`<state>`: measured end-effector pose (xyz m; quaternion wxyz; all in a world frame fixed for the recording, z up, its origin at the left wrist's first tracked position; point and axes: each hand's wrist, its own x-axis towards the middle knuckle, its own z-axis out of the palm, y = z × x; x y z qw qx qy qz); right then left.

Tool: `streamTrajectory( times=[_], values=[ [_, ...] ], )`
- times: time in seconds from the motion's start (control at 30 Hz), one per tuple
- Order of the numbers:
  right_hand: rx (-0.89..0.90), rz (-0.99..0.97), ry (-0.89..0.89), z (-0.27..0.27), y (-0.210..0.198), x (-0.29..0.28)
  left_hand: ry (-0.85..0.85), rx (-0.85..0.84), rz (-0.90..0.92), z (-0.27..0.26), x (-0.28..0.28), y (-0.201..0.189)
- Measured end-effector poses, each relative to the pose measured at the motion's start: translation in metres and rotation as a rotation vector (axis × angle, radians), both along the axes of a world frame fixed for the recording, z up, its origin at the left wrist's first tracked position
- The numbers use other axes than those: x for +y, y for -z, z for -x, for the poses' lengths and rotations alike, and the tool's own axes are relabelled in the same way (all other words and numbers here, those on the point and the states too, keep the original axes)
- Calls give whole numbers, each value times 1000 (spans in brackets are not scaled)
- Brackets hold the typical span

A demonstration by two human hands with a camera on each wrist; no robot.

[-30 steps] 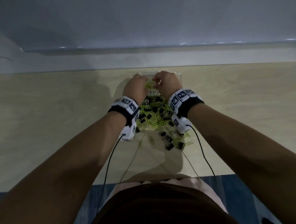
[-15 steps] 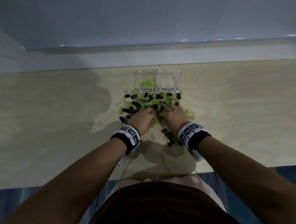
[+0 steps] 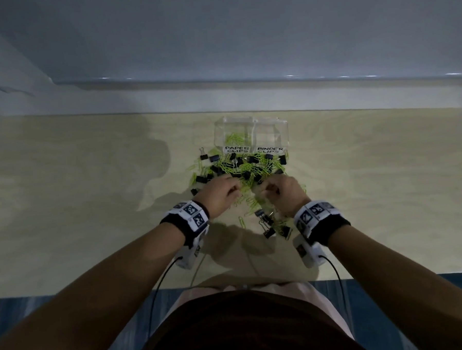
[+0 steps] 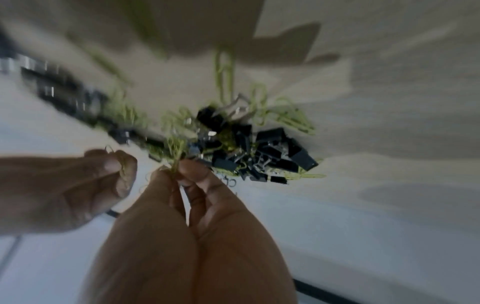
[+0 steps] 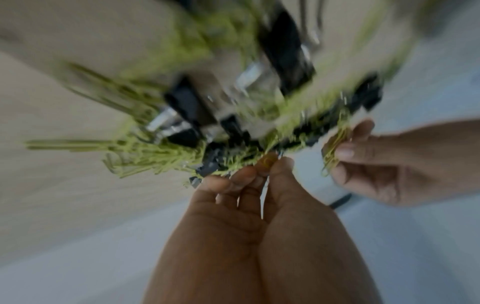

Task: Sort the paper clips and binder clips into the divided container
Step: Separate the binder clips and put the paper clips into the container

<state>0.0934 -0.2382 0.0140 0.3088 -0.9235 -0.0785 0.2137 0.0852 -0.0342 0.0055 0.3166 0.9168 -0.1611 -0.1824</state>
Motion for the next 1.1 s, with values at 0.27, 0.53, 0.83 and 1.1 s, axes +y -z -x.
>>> streamTrajectory(
  times=[0.27, 0.53, 0.83, 1.1],
  values=[
    [-150, -298, 300, -94, -42, 38, -476, -26, 318, -65, 4, -40],
    [-170, -96, 220, -106, -35, 16, -405, -119, 60, -113, -13, -35],
    [11, 307, -131, -18, -1, -110, 108, 10, -153, -3, -35, 4],
    [-57, 214, -123, -1, 19, -74, 36, 45, -173, 10, -68, 13]
  ],
)
